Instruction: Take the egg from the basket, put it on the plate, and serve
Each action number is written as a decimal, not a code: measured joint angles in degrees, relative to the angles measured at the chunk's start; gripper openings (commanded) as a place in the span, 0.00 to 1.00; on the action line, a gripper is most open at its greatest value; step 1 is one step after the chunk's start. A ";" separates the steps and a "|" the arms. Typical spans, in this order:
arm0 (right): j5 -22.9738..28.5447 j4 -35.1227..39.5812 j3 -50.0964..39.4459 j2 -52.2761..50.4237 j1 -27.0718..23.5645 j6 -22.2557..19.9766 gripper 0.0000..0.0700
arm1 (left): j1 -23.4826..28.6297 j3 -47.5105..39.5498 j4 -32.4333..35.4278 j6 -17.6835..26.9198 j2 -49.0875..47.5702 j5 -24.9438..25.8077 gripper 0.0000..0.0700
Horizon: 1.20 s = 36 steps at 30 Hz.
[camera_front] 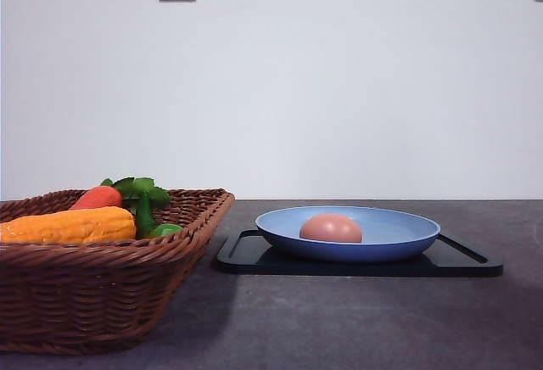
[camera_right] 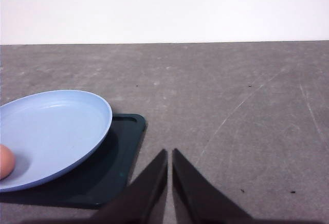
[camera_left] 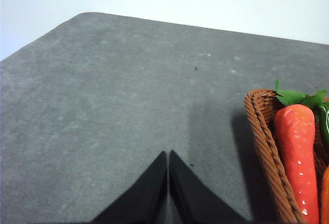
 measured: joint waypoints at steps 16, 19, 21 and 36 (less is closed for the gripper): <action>0.00 0.00 0.00 0.00 0.00 0.02 0.00 | 0.00 0.00 0.02 0.00 0.00 0.00 0.00; 0.00 0.00 0.00 0.00 0.00 0.00 0.00 | 0.00 0.00 0.00 0.00 0.00 0.00 0.00; 0.00 0.00 0.00 0.00 0.00 0.02 0.00 | 0.00 0.00 0.00 0.00 0.00 0.00 0.00; 0.00 0.00 0.00 0.00 0.00 0.02 0.00 | 0.00 0.00 0.00 0.00 0.00 -0.02 0.00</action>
